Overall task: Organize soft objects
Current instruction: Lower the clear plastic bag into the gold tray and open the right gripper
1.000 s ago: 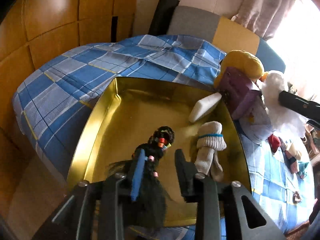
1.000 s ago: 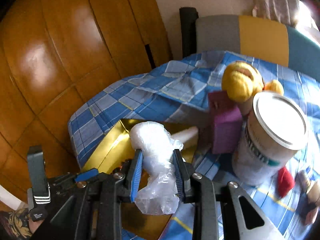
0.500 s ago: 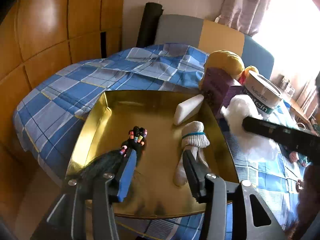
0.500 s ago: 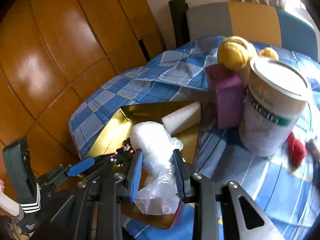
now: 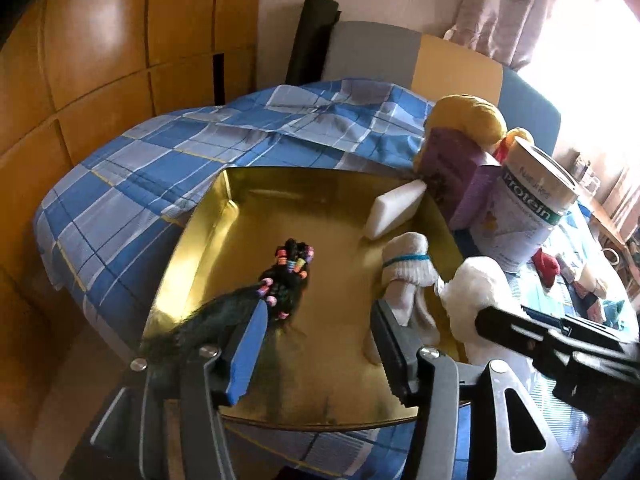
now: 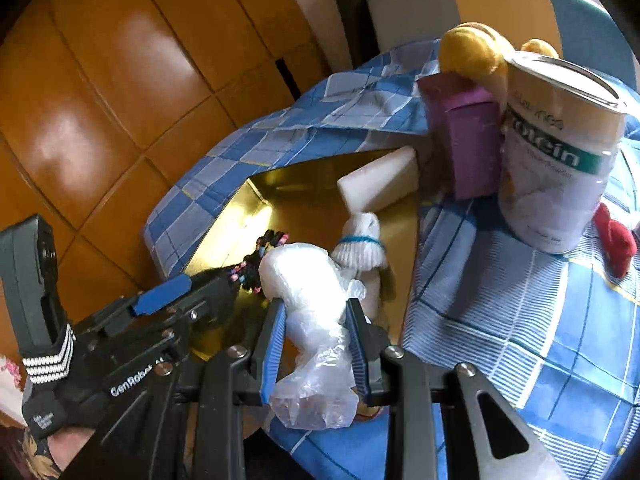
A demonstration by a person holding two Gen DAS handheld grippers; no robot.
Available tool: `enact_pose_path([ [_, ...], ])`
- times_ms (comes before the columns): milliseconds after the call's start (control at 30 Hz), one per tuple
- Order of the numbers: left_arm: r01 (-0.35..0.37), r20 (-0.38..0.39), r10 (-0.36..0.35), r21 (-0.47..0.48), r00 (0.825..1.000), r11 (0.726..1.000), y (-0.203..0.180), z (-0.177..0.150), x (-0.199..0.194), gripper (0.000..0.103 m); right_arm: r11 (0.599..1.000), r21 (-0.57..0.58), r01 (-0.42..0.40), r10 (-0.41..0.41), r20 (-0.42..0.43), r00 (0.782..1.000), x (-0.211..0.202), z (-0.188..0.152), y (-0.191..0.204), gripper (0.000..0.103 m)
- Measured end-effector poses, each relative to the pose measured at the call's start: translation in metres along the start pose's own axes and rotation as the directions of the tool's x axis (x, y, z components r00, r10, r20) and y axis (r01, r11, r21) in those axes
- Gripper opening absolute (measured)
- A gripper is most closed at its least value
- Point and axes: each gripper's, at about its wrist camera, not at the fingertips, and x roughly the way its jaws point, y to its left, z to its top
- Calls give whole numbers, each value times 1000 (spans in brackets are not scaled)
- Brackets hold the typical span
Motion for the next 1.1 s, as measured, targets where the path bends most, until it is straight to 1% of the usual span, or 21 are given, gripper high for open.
enact_pose_path([
  [67, -1, -6, 1, -23, 1000, 1000, 8, 1, 1, 55, 1000, -21, -5, 5, -14, 1000, 6, -1, 7, 30],
  [133, -2, -7, 2, -55, 1000, 999, 18, 3, 1, 58, 999, -49, -4, 3, -29, 1000, 12, -2, 14, 30],
  [300, -42, 1, 42, -106, 999, 994, 43, 5, -1, 58, 995, -95, -13, 8, -52, 999, 25, -1, 27, 30],
  [400, -61, 1, 62, -138, 998, 989, 58, 5, -1, 58, 991, -127, -32, 21, -85, 996, 39, 0, 35, 30],
  [467, -65, 1, 66, -153, 998, 986, 64, 5, -2, 58, 989, -146, -24, 8, -109, 994, 51, -1, 39, 33],
  [500, -70, -1, 71, -158, 997, 985, 67, 4, -2, 58, 987, -159, -7, -13, -121, 993, 57, -3, 39, 33],
  [600, -68, 2, 69, -141, 998, 988, 65, 2, -2, 61, 989, -145, 8, -30, -151, 988, 66, -7, 35, 39],
  [700, -53, -4, 53, -119, 999, 992, 56, 1, 0, 61, 992, -129, 11, -32, -156, 987, 67, -12, 30, 42],
  [733, -44, -6, 44, -108, 999, 993, 51, 0, 1, 61, 991, -134, 11, -32, -155, 987, 66, -13, 30, 48],
  [767, -39, -7, 39, -100, 999, 994, 48, 0, 1, 61, 990, -139, 7, -29, -155, 987, 66, -13, 31, 56],
  [800, -31, -7, 31, -88, 999, 996, 43, 0, 1, 61, 989, -146, 7, -30, -156, 987, 66, -14, 32, 57],
  [867, -20, -4, 20, -70, 1000, 997, 36, -2, -1, 62, 986, -163, 29, -54, -153, 987, 65, -15, 35, 57],
  [933, -17, 5, 17, -48, 1000, 999, 29, -1, -3, 62, 986, -164, 31, -54, -140, 989, 62, -15, 36, 57],
  [1100, 3, 23, -2, -4, 1000, 1000, 15, -2, -9, 63, 990, -130, 60, -69, -63, 996, 35, -13, 30, 57],
])
